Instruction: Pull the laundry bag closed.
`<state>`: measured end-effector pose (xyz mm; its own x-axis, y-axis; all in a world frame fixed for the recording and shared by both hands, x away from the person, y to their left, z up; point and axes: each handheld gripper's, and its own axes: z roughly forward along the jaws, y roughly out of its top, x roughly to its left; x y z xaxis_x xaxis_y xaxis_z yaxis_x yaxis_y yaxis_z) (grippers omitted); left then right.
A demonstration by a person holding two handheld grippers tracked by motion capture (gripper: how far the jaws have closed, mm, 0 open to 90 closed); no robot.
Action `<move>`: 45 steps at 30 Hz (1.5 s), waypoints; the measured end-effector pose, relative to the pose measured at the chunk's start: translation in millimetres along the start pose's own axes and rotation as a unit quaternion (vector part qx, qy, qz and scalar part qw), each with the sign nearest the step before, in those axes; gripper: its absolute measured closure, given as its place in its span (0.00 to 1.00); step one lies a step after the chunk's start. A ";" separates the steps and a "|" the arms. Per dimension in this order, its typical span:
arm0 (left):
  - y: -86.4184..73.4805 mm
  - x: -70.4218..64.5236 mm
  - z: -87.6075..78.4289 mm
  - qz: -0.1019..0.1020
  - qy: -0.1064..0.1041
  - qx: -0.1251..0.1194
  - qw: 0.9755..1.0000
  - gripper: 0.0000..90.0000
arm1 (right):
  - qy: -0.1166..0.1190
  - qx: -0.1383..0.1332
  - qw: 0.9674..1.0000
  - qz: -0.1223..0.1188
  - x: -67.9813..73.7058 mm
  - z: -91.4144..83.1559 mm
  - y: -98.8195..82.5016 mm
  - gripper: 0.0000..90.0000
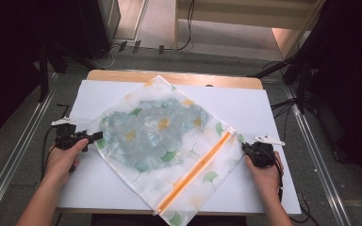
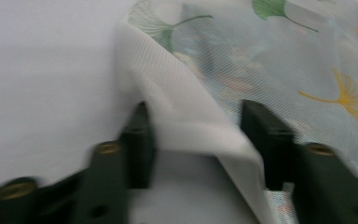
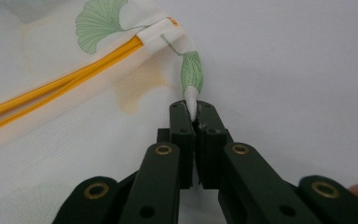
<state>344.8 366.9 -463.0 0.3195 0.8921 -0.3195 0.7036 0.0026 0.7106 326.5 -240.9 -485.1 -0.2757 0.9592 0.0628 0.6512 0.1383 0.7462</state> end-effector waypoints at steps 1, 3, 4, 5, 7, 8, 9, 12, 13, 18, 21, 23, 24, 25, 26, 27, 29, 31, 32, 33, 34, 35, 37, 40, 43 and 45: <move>-0.2 -2.2 1.1 0.008 -0.002 0.004 1.000 0.63 | 0.000 0.000 1.000 0.000 0.0 0.0 0.0 0.99; -0.5 0.6 0.8 -0.008 -0.037 0.017 0.999 0.95 | 0.003 -0.003 1.000 -0.007 0.8 -0.5 -0.1 0.99; -0.5 1.1 -1.3 -0.007 -0.038 0.019 0.999 0.98 | 0.002 -0.003 1.000 -0.009 0.8 -0.6 0.3 0.99; -0.5 1.1 -1.3 -0.007 -0.038 0.019 0.999 0.99 | 0.002 -0.002 1.000 -0.005 0.8 -0.9 1.1 0.99; -0.3 -2.7 -6.3 0.008 -0.037 0.026 0.999 0.99 | 0.002 -0.005 1.000 -0.001 -0.4 -0.9 2.4 0.99; -0.7 -5.6 -8.6 0.012 -0.040 0.037 0.998 0.99 | 0.008 -0.007 1.000 0.003 -3.4 -0.4 6.3 0.99; -4.9 -13.2 -12.6 0.027 -0.036 0.060 0.997 0.99 | 0.006 -0.010 1.000 0.002 -5.2 0.4 9.3 0.99; -16.8 -20.7 -17.4 0.024 -0.053 0.094 0.994 0.99 | 0.002 -0.012 1.000 0.010 -11.6 10.0 20.8 0.99; -19.8 -22.8 -19.3 0.020 -0.064 0.101 0.993 0.99 | 0.000 -0.006 1.000 0.008 -12.6 15.0 24.6 1.00; -30.5 -34.9 -27.0 0.033 -0.101 0.128 0.986 0.96 | 0.015 -0.010 0.998 0.065 -19.0 31.7 33.7 0.87; -35.3 -34.8 -30.4 0.044 -0.094 0.098 0.990 0.71 | 0.023 -0.022 0.996 0.085 -21.2 24.9 32.8 0.57; -33.3 -30.2 -30.0 0.042 -0.082 0.079 0.993 0.59 | 0.026 -0.020 0.996 0.087 -20.5 13.9 29.0 0.45; -33.3 -30.2 -30.0 0.042 -0.082 0.079 0.993 0.54 | 0.020 -0.023 0.996 0.079 -18.9 5.9 24.5 0.45; -32.2 -28.4 -29.9 0.044 -0.066 0.068 0.995 0.49 | 0.015 -0.026 0.997 0.074 -16.9 -3.0 18.7 0.44; -30.9 -26.5 -29.3 0.042 -0.053 0.057 0.996 0.49 | 0.015 -0.026 0.997 0.074 -16.9 -3.0 18.7 0.44; -27.4 -21.4 -28.2 0.033 -0.048 0.043 0.997 0.46 | 0.029 -0.019 0.997 0.069 -12.4 -18.0 6.8 0.42; -25.8 -19.7 -26.7 0.023 -0.049 0.037 0.998 0.45 | 0.040 -0.012 0.997 0.070 -9.2 -24.9 1.1 0.40; -21.2 -18.1 -20.2 0.020 -0.044 0.030 0.998 0.45 | 0.061 0.001 0.996 0.060 2.6 -42.9 -15.2 0.38; -19.5 -18.6 -17.9 0.023 -0.043 0.032 0.998 0.44 | 0.068 0.005 0.996 0.056 6.9 -46.7 -20.1 0.36; -17.7 -19.1 -15.7 0.027 -0.042 0.033 0.998 0.44 | 0.072 0.011 0.996 0.054 11.6 -49.3 -24.6 0.34; -16.0 -19.9 -13.9 0.029 -0.039 0.031 0.998 0.44 | 0.076 0.019 0.996 0.053 16.4 -50.4 -28.5 0.32; -14.2 -20.3 -12.6 0.030 -0.035 0.028 0.999 0.44 | 0.082 0.027 0.995 0.051 21.8 -50.4 -31.4 0.29; -10.6 -20.2 -11.4 0.023 -0.031 0.025 0.999 0.47 | 0.095 0.039 0.993 0.051 32.6 -48.9 -34.9 0.24; -6.1 -20.0 -12.7 0.021 -0.025 0.014 0.999 0.51 | 0.083 0.043 0.995 0.047 51.2 -46.6 -36.9 0.21; -4.7 -20.7 -11.6 0.018 -0.028 0.008 0.999 0.53 | 0.083 0.044 0.994 0.049 62.9 -44.5 -36.1 0.18; -4.8 -26.4 -6.8 0.040 -0.024 0.021 0.999 0.61 | 0.051 0.052 0.997 0.040 83.2 -40.9 -34.9 0.14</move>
<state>328.7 346.4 -453.7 0.4051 0.8662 -0.2927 0.7007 -0.0885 0.7080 251.9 -176.0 -478.8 -0.2875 0.9387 0.1904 0.7427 0.0930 0.6631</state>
